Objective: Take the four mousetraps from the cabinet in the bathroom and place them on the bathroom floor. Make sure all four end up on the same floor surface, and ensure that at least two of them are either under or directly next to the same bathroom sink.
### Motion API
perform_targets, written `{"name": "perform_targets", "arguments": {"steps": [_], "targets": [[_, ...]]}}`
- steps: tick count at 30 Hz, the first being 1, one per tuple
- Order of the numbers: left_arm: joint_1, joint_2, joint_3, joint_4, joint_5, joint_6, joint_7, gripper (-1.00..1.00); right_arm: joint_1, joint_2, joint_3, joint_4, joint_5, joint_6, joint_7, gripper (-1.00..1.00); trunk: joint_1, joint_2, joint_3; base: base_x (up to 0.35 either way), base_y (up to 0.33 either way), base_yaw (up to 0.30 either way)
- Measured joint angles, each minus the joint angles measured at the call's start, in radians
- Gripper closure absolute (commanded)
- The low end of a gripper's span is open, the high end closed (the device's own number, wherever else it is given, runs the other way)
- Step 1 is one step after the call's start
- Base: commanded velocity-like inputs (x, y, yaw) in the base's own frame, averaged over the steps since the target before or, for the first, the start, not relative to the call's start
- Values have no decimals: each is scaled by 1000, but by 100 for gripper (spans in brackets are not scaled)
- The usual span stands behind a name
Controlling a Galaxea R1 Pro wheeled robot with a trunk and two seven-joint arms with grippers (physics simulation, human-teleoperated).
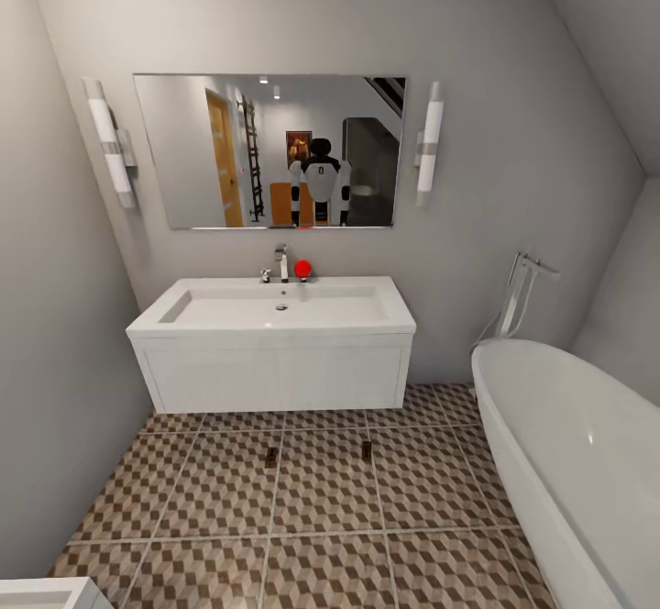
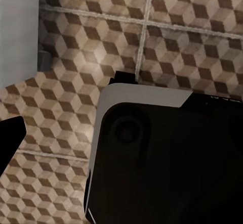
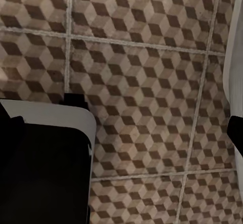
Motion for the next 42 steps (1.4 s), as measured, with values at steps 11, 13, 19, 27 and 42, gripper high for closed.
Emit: {"name": "perform_targets", "arguments": {"steps": [11,13,19,27,42], "targets": [[1,-3,0,0,0,0,0,-100,0,-6,6,0,1,3,81,-100,0,0,0,0,0,0],[1,-3,0,0,0,0,0,-100,0,-6,7,0,1,4,85,-100,0,0,0,0,0,0],[1,-3,0,0,0,0,0,-100,0,-6,8,0,1,3,91,-100,0,0,0,0,0,0],[1,-3,0,0,0,0,0,-100,0,-5,7,0,0,6,91,-100,0,0,0,0,0,0],[0,-2,0,0,0,0,0,-100,0,-3,8,0,0,7,90,-100,0,0,0,0,0,0]]}}
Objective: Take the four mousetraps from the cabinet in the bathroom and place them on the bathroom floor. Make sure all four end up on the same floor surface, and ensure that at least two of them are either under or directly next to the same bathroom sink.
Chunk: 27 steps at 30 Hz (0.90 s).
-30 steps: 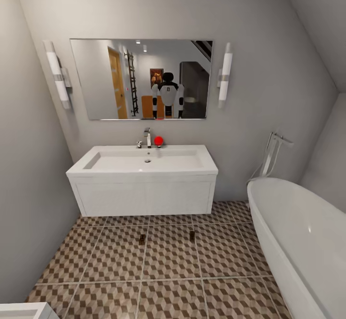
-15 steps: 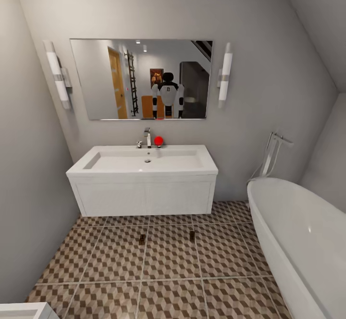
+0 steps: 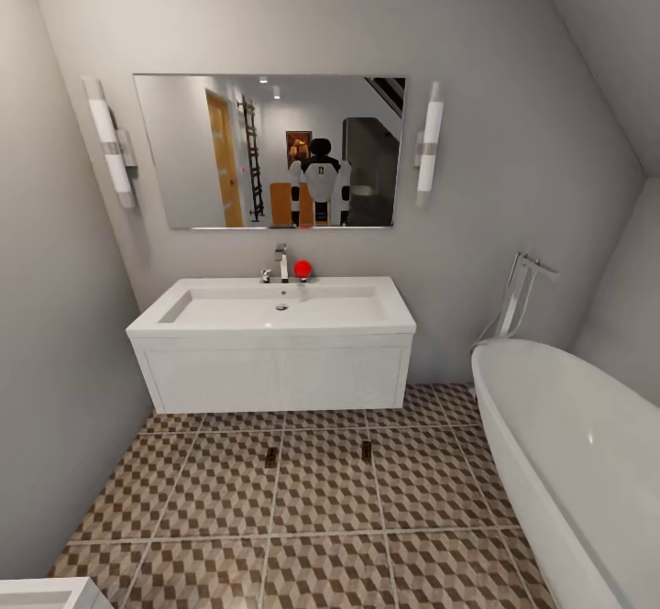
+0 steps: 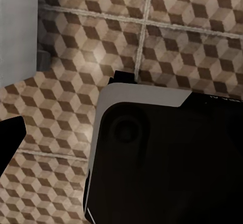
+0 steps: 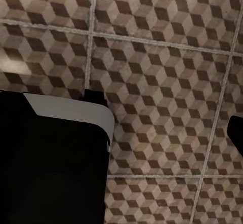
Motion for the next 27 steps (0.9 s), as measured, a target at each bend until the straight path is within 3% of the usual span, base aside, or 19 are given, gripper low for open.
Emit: {"name": "perform_targets", "arguments": {"steps": [27], "targets": [[0,-2,-1,0,-3,-1,-1,-100,0,7,-1,0,-6,0,-3,-100,0,0,0,0,0,0]]}}
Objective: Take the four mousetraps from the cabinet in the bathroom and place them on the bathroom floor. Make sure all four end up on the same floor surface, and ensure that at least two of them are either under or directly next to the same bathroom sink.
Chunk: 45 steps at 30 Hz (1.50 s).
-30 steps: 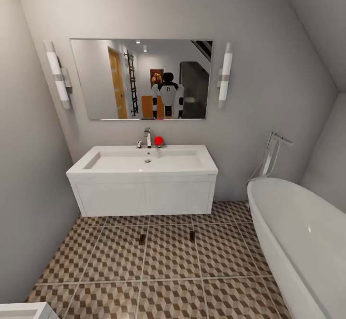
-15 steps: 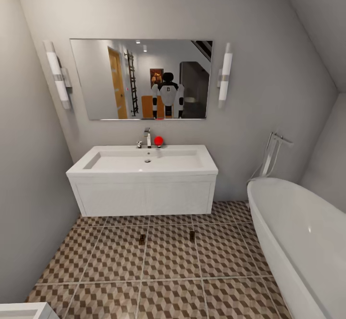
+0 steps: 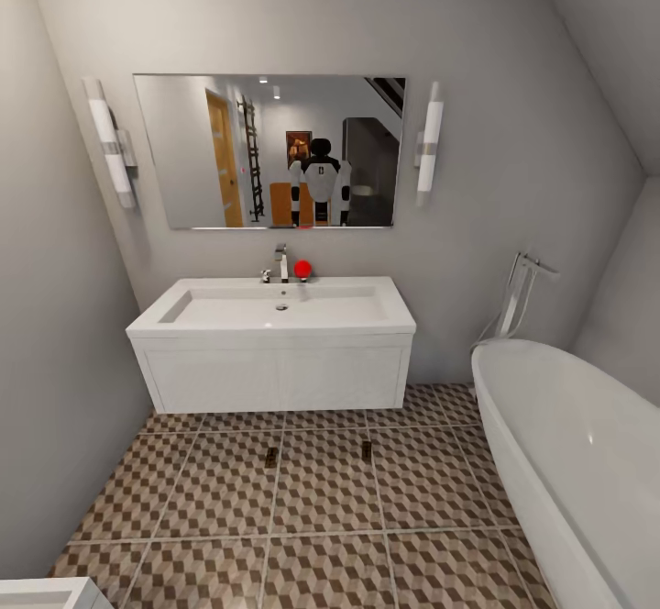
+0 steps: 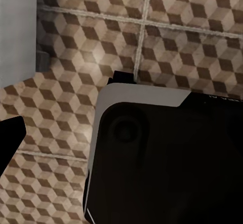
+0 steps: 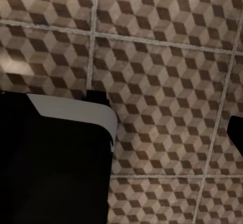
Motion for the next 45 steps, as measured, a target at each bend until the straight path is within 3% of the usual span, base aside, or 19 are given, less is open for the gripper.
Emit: {"name": "perform_targets", "arguments": {"steps": [8,45], "targets": [[1,-1,0,0,0,0,0,-100,0,-2,0,0,1,-3,1,-100,0,0,0,0,0,91],[7,-3,0,0,3,0,1,-100,0,-7,0,0,4,-9,1,-100,0,0,0,0,0,249]]}}
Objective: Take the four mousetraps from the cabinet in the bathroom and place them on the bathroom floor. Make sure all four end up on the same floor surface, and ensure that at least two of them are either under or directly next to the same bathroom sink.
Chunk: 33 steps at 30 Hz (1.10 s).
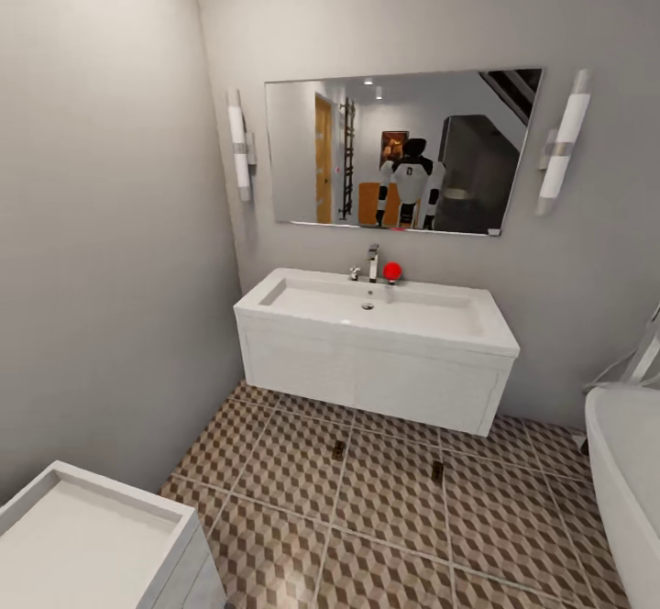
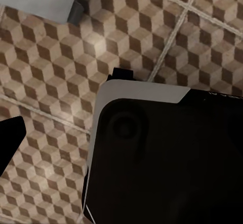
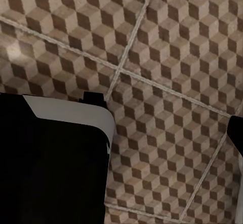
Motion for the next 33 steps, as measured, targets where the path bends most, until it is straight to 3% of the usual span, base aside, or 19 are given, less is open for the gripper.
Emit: {"name": "perform_targets", "arguments": {"steps": [11,33], "targets": [[0,0,0,0,1,0,0,-100,0,1,0,0,3,-2,2,-100,0,0,0,0,0,82],[1,-20,2,1,11,-1,-1,-100,0,0,1,0,5,6,11,-100,0,0,-3,0,0,262]]}}
